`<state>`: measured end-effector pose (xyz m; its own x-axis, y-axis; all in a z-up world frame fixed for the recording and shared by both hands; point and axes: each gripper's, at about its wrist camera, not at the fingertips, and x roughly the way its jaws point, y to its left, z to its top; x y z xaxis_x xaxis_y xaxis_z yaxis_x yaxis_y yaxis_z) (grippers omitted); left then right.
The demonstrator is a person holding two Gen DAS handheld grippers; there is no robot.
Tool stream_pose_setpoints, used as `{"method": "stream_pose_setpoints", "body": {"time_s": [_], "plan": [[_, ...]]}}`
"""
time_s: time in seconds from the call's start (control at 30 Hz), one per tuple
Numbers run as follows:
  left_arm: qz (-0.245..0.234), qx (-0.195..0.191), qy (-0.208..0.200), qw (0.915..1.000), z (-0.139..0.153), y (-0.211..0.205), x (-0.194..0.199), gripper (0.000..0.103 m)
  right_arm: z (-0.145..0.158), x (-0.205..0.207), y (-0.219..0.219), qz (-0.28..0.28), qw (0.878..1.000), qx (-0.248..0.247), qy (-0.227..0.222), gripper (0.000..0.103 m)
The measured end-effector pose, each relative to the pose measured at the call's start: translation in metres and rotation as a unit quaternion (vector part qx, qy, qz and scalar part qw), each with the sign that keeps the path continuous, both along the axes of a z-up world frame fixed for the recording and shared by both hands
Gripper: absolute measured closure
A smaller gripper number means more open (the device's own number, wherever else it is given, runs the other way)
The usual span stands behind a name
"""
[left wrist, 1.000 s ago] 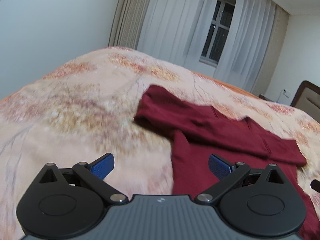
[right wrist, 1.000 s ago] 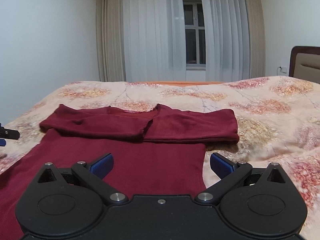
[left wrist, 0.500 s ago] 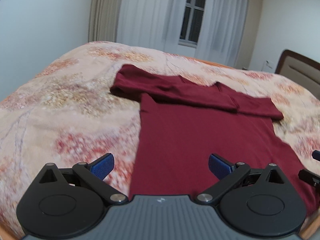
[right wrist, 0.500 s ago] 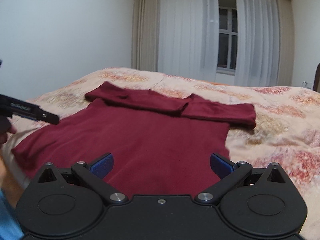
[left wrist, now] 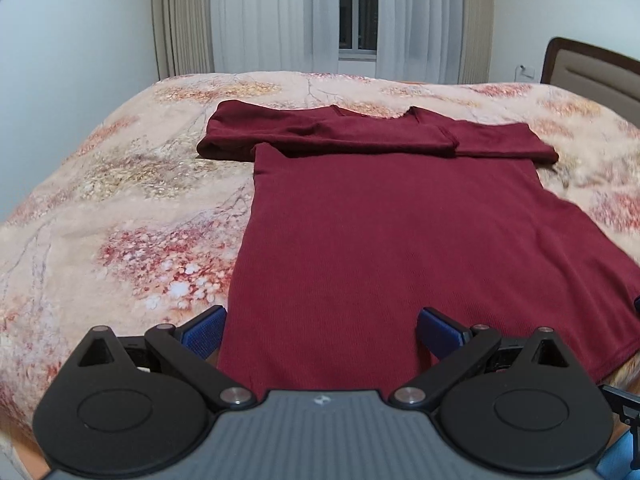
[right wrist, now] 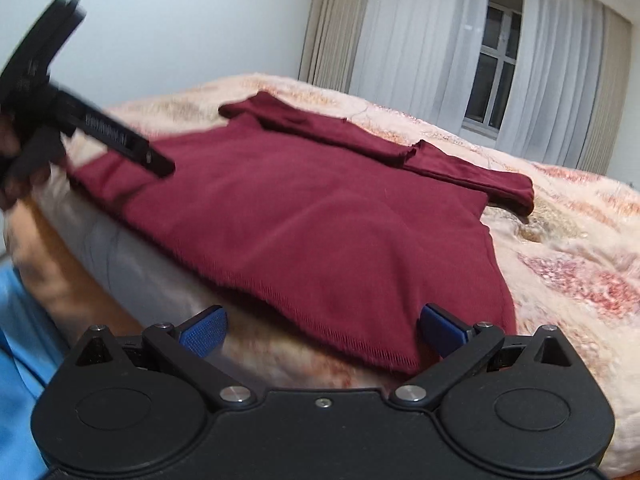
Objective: Fold small clothes
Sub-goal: 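Close the right gripper on the hem while the left gripper approaches the hem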
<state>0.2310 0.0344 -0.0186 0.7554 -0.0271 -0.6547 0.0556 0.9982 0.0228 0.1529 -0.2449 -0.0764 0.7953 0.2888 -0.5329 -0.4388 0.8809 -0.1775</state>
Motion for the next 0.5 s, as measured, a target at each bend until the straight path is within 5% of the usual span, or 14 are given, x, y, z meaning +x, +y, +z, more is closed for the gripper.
{"method": "stream_pose_setpoints", "body": {"time_s": [0.23, 0.5], "plan": [[-0.001, 0.010, 0.001, 0.9999, 0.002, -0.008, -0.010, 0.000, -0.008, -0.007, 0.005, -0.020, 0.998, -0.025, -0.048, 0.001], [0.033, 0.010, 0.025, 0.9991, 0.013, -0.014, -0.009, 0.000, -0.006, -0.018, 0.009, 0.003, 0.996, -0.029, -0.089, 0.024]]}}
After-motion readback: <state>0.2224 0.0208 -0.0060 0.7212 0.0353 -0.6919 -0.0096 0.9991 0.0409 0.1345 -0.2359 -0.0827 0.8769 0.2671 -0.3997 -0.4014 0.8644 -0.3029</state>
